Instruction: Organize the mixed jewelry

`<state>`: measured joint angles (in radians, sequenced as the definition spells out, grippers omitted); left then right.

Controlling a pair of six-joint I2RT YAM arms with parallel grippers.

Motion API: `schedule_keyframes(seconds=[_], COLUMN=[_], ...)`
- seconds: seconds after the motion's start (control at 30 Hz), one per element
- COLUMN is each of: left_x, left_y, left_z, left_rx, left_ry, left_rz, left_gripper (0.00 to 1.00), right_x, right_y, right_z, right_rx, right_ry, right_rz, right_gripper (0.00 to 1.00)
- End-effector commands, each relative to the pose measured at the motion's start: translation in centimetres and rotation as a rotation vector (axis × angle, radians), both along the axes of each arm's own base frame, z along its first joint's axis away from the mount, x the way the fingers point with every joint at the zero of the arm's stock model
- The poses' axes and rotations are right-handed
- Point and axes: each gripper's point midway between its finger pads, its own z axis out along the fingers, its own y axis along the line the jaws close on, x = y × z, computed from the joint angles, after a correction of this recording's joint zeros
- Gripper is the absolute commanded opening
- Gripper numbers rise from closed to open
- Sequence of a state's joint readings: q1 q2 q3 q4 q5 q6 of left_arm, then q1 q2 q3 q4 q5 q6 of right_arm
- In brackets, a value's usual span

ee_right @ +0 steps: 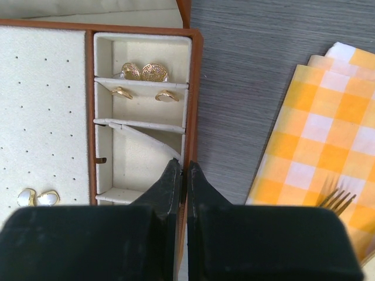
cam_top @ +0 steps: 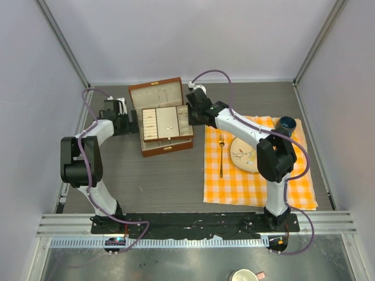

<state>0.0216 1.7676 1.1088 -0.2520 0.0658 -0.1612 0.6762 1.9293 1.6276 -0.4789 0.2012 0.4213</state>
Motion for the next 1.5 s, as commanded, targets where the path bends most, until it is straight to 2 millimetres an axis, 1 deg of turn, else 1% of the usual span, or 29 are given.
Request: schedule_keyframes(seconds=[0.0,0.07,0.1,0.13,0.23,0.37,0.5,0.53,0.7,1.03,1.27,1.47], left_x=[0.8,1.1,1.1,1.4,1.6,1.7,1.8,1.8,1.6,1.5,1.3,1.3], left_y=[-0.1,0.0,0.2,0.3,0.7,1.4,2.6,2.8,3.3,3.3,3.3,3.2], left_z=[2.8,3.2,3.3,3.7,3.9,4.4,5.3,5.8,6.5,6.6,6.1,6.0], left_rx=[-0.004,0.002,0.002,0.003,0.009,0.018,0.008,0.009,0.013,0.012,0.019,0.016], left_ry=[-0.081,-0.093,-0.093,-0.104,-0.107,-0.119,-0.142,-0.154,-0.171,-0.177,-0.173,-0.175], left_rz=[0.000,0.002,0.005,0.009,0.017,0.032,0.057,0.062,0.067,0.056,0.046,0.041], left_gripper=[0.97,0.97,0.97,0.97,0.97,0.97,0.97,0.97,0.97,0.97,0.97,0.97], right_x=[2.7,2.9,3.1,3.3,3.4,3.6,3.8,3.9,4.4,5.0,5.3,5.1], right_y=[2.0,2.4,2.5,2.7,3.0,3.3,3.5,3.6,3.8,4.3,4.3,4.4], right_z=[4.3,4.5,4.1,4.2,4.0,3.9,3.5,3.8,2.8,1.7,1.2,0.6], right_rx=[0.080,0.073,0.061,0.065,0.056,0.053,0.050,0.052,0.041,0.031,0.027,0.026], right_ry=[-0.128,-0.141,-0.140,-0.147,-0.153,-0.156,-0.148,-0.152,-0.141,-0.130,-0.123,-0.099], right_rz=[0.025,0.053,0.073,0.085,0.113,0.123,0.127,0.127,0.123,0.122,0.114,0.109], right_gripper=[0.01,0.01,0.01,0.01,0.01,0.01,0.01,0.01,0.01,0.01,0.01,0.01])
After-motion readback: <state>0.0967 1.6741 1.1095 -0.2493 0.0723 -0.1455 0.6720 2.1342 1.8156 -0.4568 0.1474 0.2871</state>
